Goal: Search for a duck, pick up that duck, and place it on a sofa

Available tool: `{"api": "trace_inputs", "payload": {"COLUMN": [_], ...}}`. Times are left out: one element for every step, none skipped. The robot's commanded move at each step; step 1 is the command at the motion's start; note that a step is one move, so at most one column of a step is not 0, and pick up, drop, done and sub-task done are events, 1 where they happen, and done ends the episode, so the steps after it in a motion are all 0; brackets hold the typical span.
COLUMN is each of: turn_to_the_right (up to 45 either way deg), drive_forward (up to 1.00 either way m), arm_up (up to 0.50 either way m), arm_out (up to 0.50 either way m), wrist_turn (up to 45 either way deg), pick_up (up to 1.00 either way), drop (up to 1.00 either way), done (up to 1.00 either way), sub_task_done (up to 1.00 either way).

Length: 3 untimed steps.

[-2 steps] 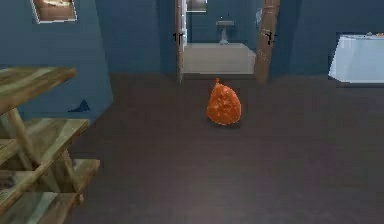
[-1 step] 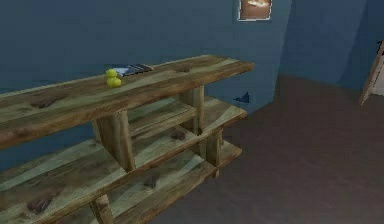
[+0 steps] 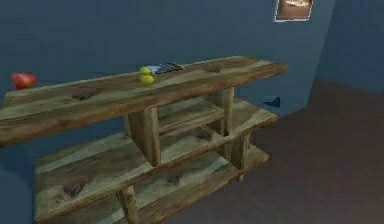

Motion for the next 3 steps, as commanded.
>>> {"api": "trace_inputs", "payload": {"turn_to_the_right": [-3.0, 0.0, -45.0], "drive_forward": [0.0, 0.35, 0.0], "arm_up": [0.0, 0.0, 0.0], "arm_out": [0.0, 0.0, 0.0], "wrist_turn": [0.0, 0.0, 0.0], "pick_up": [0.0, 0.0, 0.0], "drop": [0.0, 0.0, 0.0], "done": [0.0, 0.0, 0.0], "sub_task_done": [0.0, 0.0, 0.0]}}
